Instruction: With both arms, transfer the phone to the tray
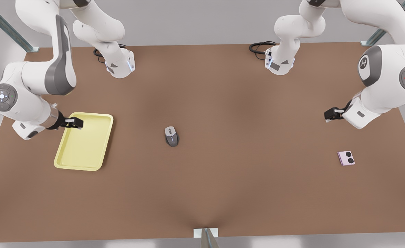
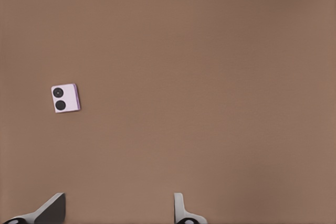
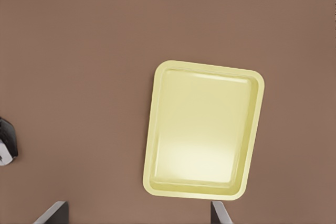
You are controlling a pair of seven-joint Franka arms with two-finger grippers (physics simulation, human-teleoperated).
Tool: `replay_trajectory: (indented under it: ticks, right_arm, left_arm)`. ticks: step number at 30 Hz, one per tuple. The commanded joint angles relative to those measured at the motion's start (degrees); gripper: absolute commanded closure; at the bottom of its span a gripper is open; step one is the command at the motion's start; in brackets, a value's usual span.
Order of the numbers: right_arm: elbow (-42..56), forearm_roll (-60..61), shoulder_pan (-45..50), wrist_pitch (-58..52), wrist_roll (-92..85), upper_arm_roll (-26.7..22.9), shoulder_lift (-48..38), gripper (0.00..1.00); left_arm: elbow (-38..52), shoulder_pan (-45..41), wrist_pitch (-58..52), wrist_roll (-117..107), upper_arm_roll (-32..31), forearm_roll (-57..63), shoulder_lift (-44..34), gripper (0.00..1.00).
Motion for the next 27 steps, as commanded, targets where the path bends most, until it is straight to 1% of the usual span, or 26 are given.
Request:
replay_trajectory:
  ticks: [1,2,3,4,5,7,9,12,16,17,18,20,22,27]
  right_arm:
    - [0.1,0.4,0.1,2.6,0.4,0.0,0.0,0.00]
    - [0.1,0.4,0.0,2.5,0.4,0.0,0.1,0.00]
    - [0.1,0.4,0.0,2.5,0.4,0.0,0.1,0.00]
    - [0.1,0.4,0.0,2.5,0.4,0.0,0.1,0.00]
    - [0.1,0.4,0.0,2.5,0.4,0.0,0.1,0.00]
    - [0.1,0.4,0.0,2.5,0.3,0.0,0.1,0.00]
    - [0.1,0.4,0.0,2.5,0.3,0.0,0.2,0.00]
    - [0.1,0.4,0.0,2.5,0.3,0.0,0.2,0.00]
    - [0.1,0.5,0.0,2.5,0.3,0.0,0.2,0.00]
    - [0.1,0.5,0.0,2.5,0.3,0.0,0.2,0.00]
    - [0.1,0.5,0.0,2.5,0.3,0.0,0.2,0.00]
    - [0.1,0.5,0.0,2.5,0.3,0.0,0.2,0.00]
    - [0.1,0.5,-0.1,2.5,0.3,0.0,0.2,0.00]
    - [0.1,0.5,-0.1,2.4,0.3,0.0,0.2,0.00]
  left_arm:
    - [0.1,0.0,1.0,0.0,0.0,0.0,0.1,0.00]
    - [0.0,-0.1,1.1,-0.4,0.1,0.4,1.5,0.00]
    - [-0.7,0.7,1.1,-0.4,0.5,0.9,5.6,0.00]
    - [0.1,2.3,3.1,-0.3,2.3,0.6,11.1,0.00]
    - [0.1,5.3,11.1,0.5,3.7,-0.5,15.3,0.00]
    - [0.1,8.7,20.6,2.3,3.6,-1.0,22.2,0.00]
    - [0.0,12.8,29.0,12.0,3.6,-2.2,27.5,0.00]
    - [0.1,16.7,35.1,18.7,3.5,-1.8,31.2,0.00]
    - [0.4,19.6,37.2,18.7,3.5,-2.1,34.2,0.00]
    - [2.5,20.0,37.4,18.8,3.5,-2.0,35.7,0.00]
    - [2.5,20.3,39.1,18.9,3.5,-2.0,36.8,0.00]
    - [2.0,20.3,39.4,20.7,3.3,-1.6,36.5,0.00]
    - [1.7,20.3,39.5,29.5,3.4,-1.3,36.3,0.00]
    - [1.6,21.2,39.6,28.9,3.4,-2.3,37.2,0.00]
